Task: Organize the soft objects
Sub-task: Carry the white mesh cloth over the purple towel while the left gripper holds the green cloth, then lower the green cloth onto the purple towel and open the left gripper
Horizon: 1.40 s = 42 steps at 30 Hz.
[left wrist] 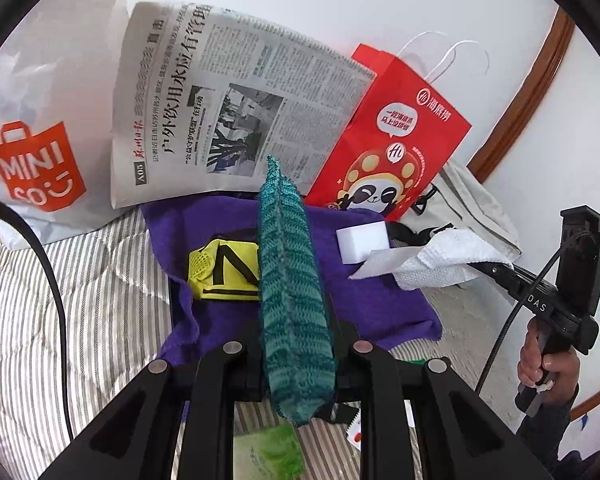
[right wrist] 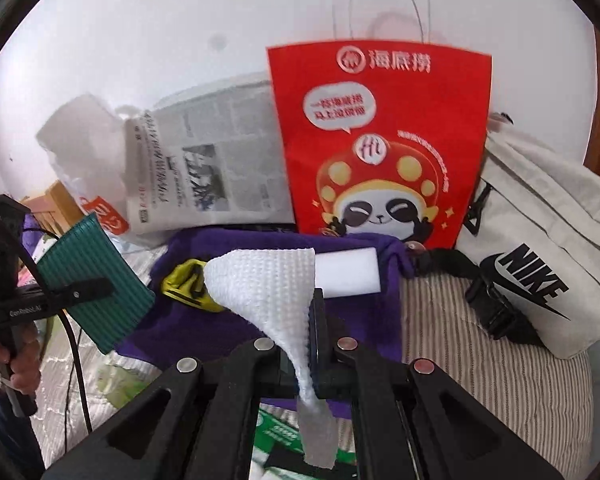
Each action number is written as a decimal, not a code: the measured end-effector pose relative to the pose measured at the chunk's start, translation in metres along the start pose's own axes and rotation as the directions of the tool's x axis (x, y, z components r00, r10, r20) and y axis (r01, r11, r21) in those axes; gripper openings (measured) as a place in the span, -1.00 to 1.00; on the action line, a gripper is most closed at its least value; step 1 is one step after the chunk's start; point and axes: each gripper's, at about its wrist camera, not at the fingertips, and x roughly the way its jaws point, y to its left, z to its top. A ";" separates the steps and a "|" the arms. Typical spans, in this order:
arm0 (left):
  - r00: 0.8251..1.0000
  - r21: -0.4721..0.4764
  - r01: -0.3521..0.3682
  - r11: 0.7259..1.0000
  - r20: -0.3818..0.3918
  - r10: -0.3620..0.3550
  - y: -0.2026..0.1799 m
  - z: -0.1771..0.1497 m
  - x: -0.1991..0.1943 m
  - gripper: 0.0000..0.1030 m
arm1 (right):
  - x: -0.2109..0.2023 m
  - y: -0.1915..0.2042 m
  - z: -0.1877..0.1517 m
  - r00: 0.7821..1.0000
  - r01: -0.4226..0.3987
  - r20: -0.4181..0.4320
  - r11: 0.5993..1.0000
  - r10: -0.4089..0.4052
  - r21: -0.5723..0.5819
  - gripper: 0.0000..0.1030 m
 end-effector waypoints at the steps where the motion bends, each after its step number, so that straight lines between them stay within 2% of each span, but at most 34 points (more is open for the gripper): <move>1: 1.000 0.000 0.002 1.000 -0.007 -0.002 0.001 0.001 0.005 -0.63 | 0.005 -0.004 0.000 1.000 0.008 -0.014 1.000 -0.008 0.003 -0.93; 10: 0.999 0.014 0.009 1.000 -0.053 -0.009 0.005 0.012 0.045 -0.63 | 0.074 -0.017 -0.010 0.987 0.000 -0.159 0.999 0.008 0.050 -0.93; 14: 0.997 0.016 -0.012 1.000 -0.075 0.014 0.011 0.014 0.059 -0.63 | 0.094 -0.020 -0.012 0.982 -0.004 -0.186 0.998 0.016 0.063 -0.93; 23: 0.994 0.015 0.008 1.000 -0.113 -0.006 0.019 0.016 0.083 -0.63 | 0.125 -0.019 -0.010 0.973 -0.009 -0.232 0.999 0.017 0.035 -0.90; 32: 0.992 0.023 -0.035 0.999 -0.124 0.037 0.031 0.017 0.096 -0.44 | 0.141 -0.018 -0.015 0.962 -0.007 -0.272 1.000 0.012 0.020 -0.83; 35: 0.992 0.033 -0.034 0.999 -0.124 0.038 0.030 0.018 0.098 -0.43 | 0.136 -0.019 -0.014 0.964 -0.005 -0.265 1.000 0.008 0.015 -0.52; 37: 0.991 0.042 -0.046 0.998 -0.126 0.051 0.029 0.018 0.097 -0.37 | 0.129 -0.019 -0.011 0.970 0.006 -0.242 1.000 -0.005 0.002 -0.08; 39: 0.988 0.055 -0.075 0.996 -0.129 0.082 0.029 0.018 0.096 -0.13 | 0.123 -0.018 -0.008 0.974 0.021 -0.223 1.000 -0.024 -0.015 0.07; 41: 0.983 0.081 -0.122 0.989 -0.130 0.132 0.028 0.017 0.094 0.00 | 0.119 -0.017 -0.005 0.978 0.026 -0.205 0.999 -0.032 -0.030 0.15; 42: 0.981 0.094 -0.137 0.986 -0.125 0.148 0.027 0.017 0.093 0.01 | 0.117 -0.016 -0.004 0.978 0.027 -0.204 0.999 -0.034 -0.035 0.21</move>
